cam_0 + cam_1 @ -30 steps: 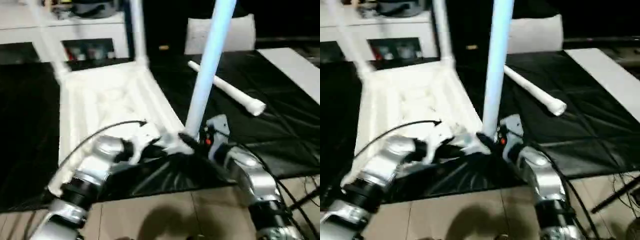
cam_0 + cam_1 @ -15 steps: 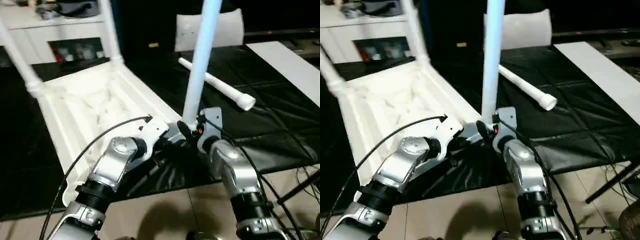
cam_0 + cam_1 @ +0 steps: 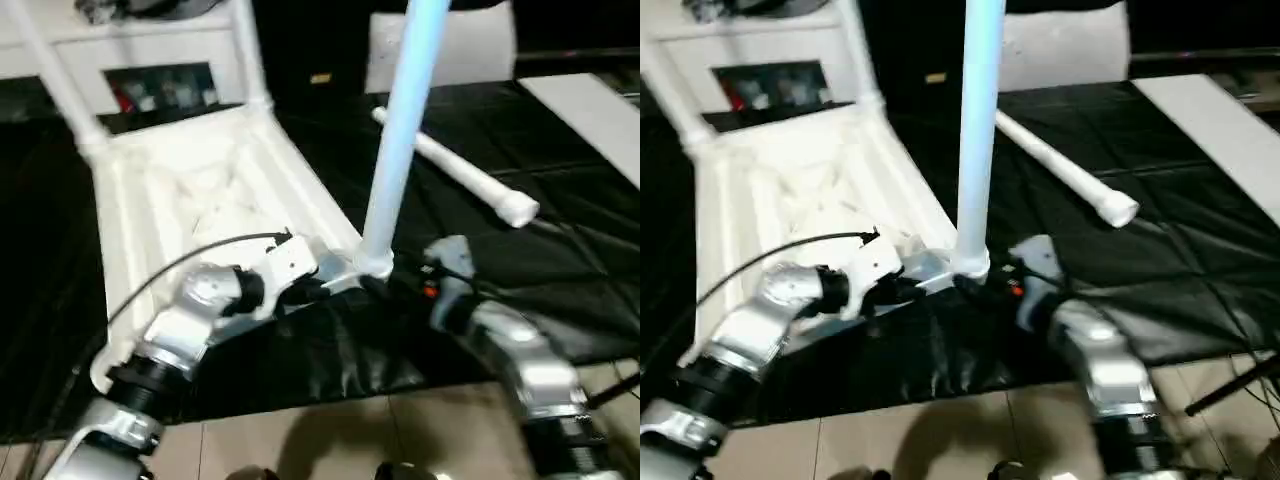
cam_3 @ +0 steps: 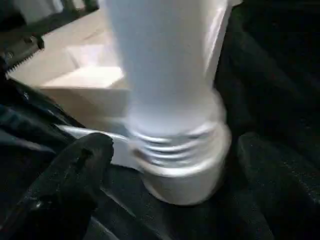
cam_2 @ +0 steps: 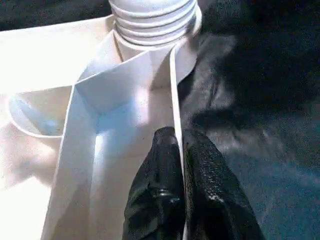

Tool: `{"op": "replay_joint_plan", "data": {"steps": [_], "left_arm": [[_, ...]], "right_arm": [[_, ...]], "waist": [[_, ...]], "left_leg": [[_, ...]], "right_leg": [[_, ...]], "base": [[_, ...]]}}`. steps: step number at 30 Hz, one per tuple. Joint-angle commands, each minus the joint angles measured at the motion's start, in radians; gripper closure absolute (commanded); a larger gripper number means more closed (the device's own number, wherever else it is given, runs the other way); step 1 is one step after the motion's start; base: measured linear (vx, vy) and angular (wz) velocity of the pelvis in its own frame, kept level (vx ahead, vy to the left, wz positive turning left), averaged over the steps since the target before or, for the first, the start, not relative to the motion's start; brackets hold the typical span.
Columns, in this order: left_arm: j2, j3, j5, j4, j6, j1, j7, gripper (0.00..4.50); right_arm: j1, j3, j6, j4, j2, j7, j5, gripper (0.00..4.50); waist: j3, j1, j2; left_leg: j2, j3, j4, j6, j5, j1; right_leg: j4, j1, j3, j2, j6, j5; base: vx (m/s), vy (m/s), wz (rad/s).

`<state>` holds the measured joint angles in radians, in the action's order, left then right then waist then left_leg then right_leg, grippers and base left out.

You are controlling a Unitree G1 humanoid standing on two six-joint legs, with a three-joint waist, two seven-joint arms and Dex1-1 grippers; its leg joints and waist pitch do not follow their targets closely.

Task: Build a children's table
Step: Rotate leg to tighten

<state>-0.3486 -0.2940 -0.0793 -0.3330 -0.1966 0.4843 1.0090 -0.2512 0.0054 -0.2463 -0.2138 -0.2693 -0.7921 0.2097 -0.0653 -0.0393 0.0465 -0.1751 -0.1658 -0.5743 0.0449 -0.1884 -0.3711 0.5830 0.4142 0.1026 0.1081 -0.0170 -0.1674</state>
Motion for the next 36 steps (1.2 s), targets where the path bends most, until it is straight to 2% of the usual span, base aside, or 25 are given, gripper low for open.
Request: {"op": "replay_joint_plan", "data": {"steps": [1,2,4,7,8,9,10,11,12,14,17,19,21,22,24,25,28,29,36], "left_arm": [[-0.03,-0.063,-0.015,-0.035,0.045,0.015,0.081,4.5],[-0.041,-0.071,-0.016,-0.043,0.056,0.02,0.1,4.5],[-0.057,-0.083,-0.019,-0.056,0.084,0.028,0.13,4.5],[-0.091,-0.112,-0.016,-0.073,0.142,0.045,0.225,4.5],[-0.099,-0.119,-0.01,-0.074,0.156,0.048,0.255,4.5],[-0.112,-0.13,-0.009,-0.077,0.182,0.054,0.294,4.5],[-0.112,-0.13,-0.009,-0.077,0.182,0.054,0.294,4.5],[-0.118,-0.136,-0.009,-0.078,0.193,0.057,0.312,4.5],[-0.127,-0.147,-0.004,-0.086,0.215,0.064,0.338,4.5],[-0.133,-0.159,-0.004,-0.094,0.235,0.072,0.36,4.5],[-0.136,-0.175,-0.012,-0.104,0.26,0.082,0.385,4.5],[-0.133,-0.179,-0.015,-0.111,0.271,0.086,0.396,4.5],[-0.128,-0.189,-0.018,-0.117,0.287,0.091,0.416,4.5],[-0.128,-0.189,-0.018,-0.117,0.287,0.091,0.416,4.5],[-0.126,-0.196,-0.022,-0.119,0.295,0.094,0.425,4.5],[-0.125,-0.199,-0.024,-0.12,0.298,0.094,0.425,4.5],[-0.125,-0.211,-0.024,-0.137,0.317,0.102,0.433,4.5],[-0.124,-0.212,-0.025,-0.139,0.32,0.103,0.434,4.5],[-0.123,-0.214,-0.039,-0.171,0.348,0.112,0.434,4.5]], "right_arm": [[0.005,0.022,-0.011,0.048,-0.036,-0.096,0.039,0.08],[0.004,0.033,-0.018,0.057,-0.058,-0.13,0.045,0.08],[0.001,0.048,-0.023,0.065,-0.088,-0.178,0.052,0.08],[-0.024,0.076,-0.023,0.065,-0.142,-0.292,0.071,0.08],[-0.033,0.083,-0.02,0.06,-0.152,-0.318,0.075,0.08],[-0.048,0.095,-0.008,0.048,-0.162,-0.355,0.072,0.08],[-0.048,0.095,-0.008,0.048,-0.162,-0.355,0.072,0.25],[-0.058,0.103,0.0,0.04,-0.164,-0.368,0.068,0.25],[-0.073,0.117,0.004,0.03,-0.172,-0.392,0.07,0.25],[-0.09,0.13,0.005,0.018,-0.177,-0.417,0.071,0.54],[-0.118,0.151,0.013,-0.008,-0.179,-0.454,0.065,0.65],[-0.128,0.16,0.013,-0.017,-0.18,-0.474,0.066,0.96],[-0.144,0.18,0.007,-0.028,-0.184,-0.513,0.066,1.03],[-0.144,0.18,0.007,-0.028,-0.184,-0.513,0.066,1.23],[-0.152,0.195,-0.005,-0.033,-0.193,-0.543,0.064,1.23],[-0.154,0.199,-0.015,-0.034,-0.197,-0.554,0.067,1.46],[-0.168,0.213,-0.024,-0.053,-0.21,-0.592,0.074,1.6],[-0.171,0.216,-0.025,-0.057,-0.213,-0.598,0.074,1.81],[-0.192,0.234,-0.028,-0.076,-0.222,-0.645,0.07,2.3]], "waist": [[0.087,-0.003,-0.02],[0.087,-0.007,-0.019],[0.077,-0.013,-0.02],[0.062,-0.02,-0.018],[0.061,-0.02,-0.018],[0.057,-0.02,-0.017],[0.056,-0.02,-0.018],[0.052,-0.019,-0.027],[0.055,-0.024,-0.022],[0.057,-0.026,-0.02],[0.061,-0.033,-0.026],[0.064,-0.042,-0.027],[0.066,-0.046,-0.027],[0.067,-0.047,-0.029],[0.066,-0.048,-0.03],[0.065,-0.049,-0.029],[0.065,-0.05,-0.029],[0.065,-0.05,-0.029],[0.066,-0.053,-0.031]], "left_leg": [[-0.032,0.004,0.029,-0.217,0.069,-0.003],[-0.036,0.005,0.029,-0.224,0.064,-0.004],[-0.04,0.004,0.032,-0.218,-0.002,-0.005],[-0.048,0.003,0.049,-0.119,-0.183,0.005],[-0.051,0.005,0.053,-0.101,-0.205,0.006],[-0.053,0.005,0.058,-0.073,-0.25,0.011],[-0.054,0.007,0.062,-0.053,-0.279,0.016],[-0.055,0.005,0.063,-0.049,-0.287,0.017],[-0.055,0.006,0.063,-0.037,-0.292,0.023],[-0.057,0.004,0.064,-0.032,-0.279,0.023],[-0.056,0.002,0.062,-0.041,-0.241,0.017],[-0.055,0.001,0.057,-0.056,-0.201,0.014],[-0.054,0.001,0.055,-0.065,-0.172,0.012],[-0.054,0.001,0.053,-0.071,-0.161,0.009],[-0.054,0.001,0.054,-0.074,-0.16,0.008],[-0.055,0.001,0.054,-0.073,-0.167,0.009],[-0.055,0.002,0.055,-0.064,-0.181,0.01],[-0.055,0.002,0.055,-0.063,-0.184,0.01],[-0.056,0.002,0.055,-0.06,-0.18,0.009]], "right_leg": [[-0.022,-0.071,-0.052,0.043,-0.286,0.143],[-0.02,-0.071,-0.053,0.046,-0.287,0.137],[-0.031,-0.068,-0.05,0.045,-0.275,0.021],[-0.06,-0.063,-0.05,0.046,-0.218,-0.264],[-0.062,-0.063,-0.052,0.047,-0.206,-0.296],[-0.068,-0.058,-0.054,0.047,-0.189,-0.35],[-0.071,-0.056,-0.056,0.048,-0.178,-0.385],[-0.075,-0.052,-0.058,0.048,-0.176,-0.393],[-0.073,-0.05,-0.061,0.049,-0.178,-0.394],[-0.068,-0.05,-0.064,0.049,-0.194,-0.345],[-0.057,-0.056,-0.064,0.048,-0.216,-0.261],[-0.051,-0.059,-0.063,0.05,-0.224,-0.223],[-0.046,-0.06,-0.062,0.049,-0.235,-0.188],[-0.044,-0.063,-0.062,0.05,-0.238,-0.175],[-0.045,-0.063,-0.06,0.05,-0.238,-0.184],[-0.046,-0.063,-0.061,0.05,-0.236,-0.198],[-0.05,-0.063,-0.061,0.051,-0.228,-0.232],[-0.05,-0.063,-0.061,0.051,-0.228,-0.235],[-0.049,-0.064,-0.06,0.051,-0.226,-0.232]], "base": [[0.059,-0.02,0.01],[0.0,0.0,0.0],[0.0,0.0,0.0],[0.0,0.0,0.0],[0.0,0.0,0.0],[0.0,0.0,0.0],[0.0,0.0,0.0],[0.0,0.0,0.0],[0.0,0.0,0.0],[0.0,0.0,0.0],[0.0,0.0,0.0],[0.0,0.0,0.0],[0.0,0.0,0.0],[0.0,0.0,0.0],[0.0,0.0,0.0],[0.0,0.0,0.0],[0.0,0.0,0.0],[0.0,0.0,0.0],[0.0,0.0,0.0]]}}
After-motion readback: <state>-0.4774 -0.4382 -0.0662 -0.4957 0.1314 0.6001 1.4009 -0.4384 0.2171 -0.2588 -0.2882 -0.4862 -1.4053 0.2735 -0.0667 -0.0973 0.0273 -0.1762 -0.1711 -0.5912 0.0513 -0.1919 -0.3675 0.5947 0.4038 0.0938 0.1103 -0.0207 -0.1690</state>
